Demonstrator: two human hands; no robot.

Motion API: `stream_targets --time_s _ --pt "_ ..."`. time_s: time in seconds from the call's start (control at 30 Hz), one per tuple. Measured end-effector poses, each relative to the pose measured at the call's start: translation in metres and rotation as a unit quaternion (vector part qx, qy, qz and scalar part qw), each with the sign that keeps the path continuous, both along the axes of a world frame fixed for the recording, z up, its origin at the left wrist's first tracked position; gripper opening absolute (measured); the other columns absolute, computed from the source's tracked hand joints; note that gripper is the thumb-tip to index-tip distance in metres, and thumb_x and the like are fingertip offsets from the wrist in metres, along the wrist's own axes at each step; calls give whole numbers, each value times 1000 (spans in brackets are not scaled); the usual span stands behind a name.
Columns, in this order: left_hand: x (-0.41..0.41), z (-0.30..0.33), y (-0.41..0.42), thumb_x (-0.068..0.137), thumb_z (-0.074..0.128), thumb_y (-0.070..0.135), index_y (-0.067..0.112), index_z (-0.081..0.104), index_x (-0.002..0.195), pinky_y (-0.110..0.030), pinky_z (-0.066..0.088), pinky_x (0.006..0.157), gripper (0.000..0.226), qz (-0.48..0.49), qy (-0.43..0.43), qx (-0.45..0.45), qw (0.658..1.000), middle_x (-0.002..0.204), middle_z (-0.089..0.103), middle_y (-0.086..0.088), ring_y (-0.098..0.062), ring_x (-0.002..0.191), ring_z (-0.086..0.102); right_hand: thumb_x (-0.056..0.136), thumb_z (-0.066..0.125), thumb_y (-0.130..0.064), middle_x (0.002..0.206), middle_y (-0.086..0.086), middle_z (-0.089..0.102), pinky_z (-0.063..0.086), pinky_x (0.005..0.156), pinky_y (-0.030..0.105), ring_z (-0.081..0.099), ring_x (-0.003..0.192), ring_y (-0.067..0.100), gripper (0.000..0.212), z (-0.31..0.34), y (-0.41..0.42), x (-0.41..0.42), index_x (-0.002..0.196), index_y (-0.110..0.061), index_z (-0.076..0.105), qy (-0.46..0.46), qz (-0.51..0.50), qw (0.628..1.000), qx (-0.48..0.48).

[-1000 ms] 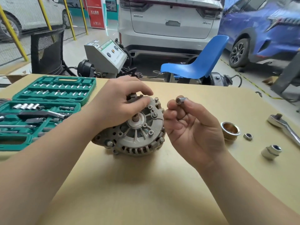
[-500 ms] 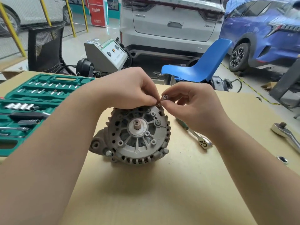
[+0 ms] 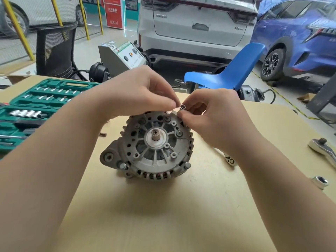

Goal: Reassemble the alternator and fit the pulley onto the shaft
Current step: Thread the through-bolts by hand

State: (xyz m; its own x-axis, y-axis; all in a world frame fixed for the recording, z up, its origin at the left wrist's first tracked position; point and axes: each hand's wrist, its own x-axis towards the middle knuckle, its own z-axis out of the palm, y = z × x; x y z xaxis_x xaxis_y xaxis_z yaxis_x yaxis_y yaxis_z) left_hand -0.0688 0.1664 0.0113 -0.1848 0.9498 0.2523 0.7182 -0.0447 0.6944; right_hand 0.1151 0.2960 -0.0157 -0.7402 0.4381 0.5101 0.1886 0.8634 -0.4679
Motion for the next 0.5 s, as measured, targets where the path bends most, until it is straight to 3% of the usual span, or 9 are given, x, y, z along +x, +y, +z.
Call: stream_targets --time_s 0.07,0.17,0.3,0.4,0.5 --pt "7 -1 -1 91 84 32 31 87 97 -12 55 73 7 3 -35 44 998 85 82 12 -2 80 77 86 84 -29 77 -10 77 62 74 37 73 74 8 8 0 -1 1 89 -22 82 4 6 999 -49" --pt "23 -9 7 88 87 30 29 87 93 -17 60 73 5 25 14 76 997 81 80 15 -2 78 76 82 89 -35 77 -8 78 63 75 40 74 74 9 15 2 3 5 88 -22 83 -25 18 995 -96" --pt "30 -17 11 90 86 23 24 88 93 -8 53 68 4 49 55 107 992 81 78 24 5 75 73 70 91 -47 82 -14 79 64 80 36 76 78 4 31 9 31 23 94 -28 83 -100 19 983 -154" --pt "27 -20 8 92 83 19 24 87 100 -4 51 74 10 40 45 104 993 86 78 27 8 81 74 69 88 -54 75 -16 77 65 72 37 74 71 5 30 3 64 37 85 -30 80 -262 -71 960 -67" --pt "29 -22 6 96 78 10 24 86 106 -3 50 80 19 21 55 95 994 95 79 23 11 88 73 66 88 -61 70 -9 76 58 61 27 73 68 12 40 -14 81 44 84 -27 78 -446 -143 883 -29"
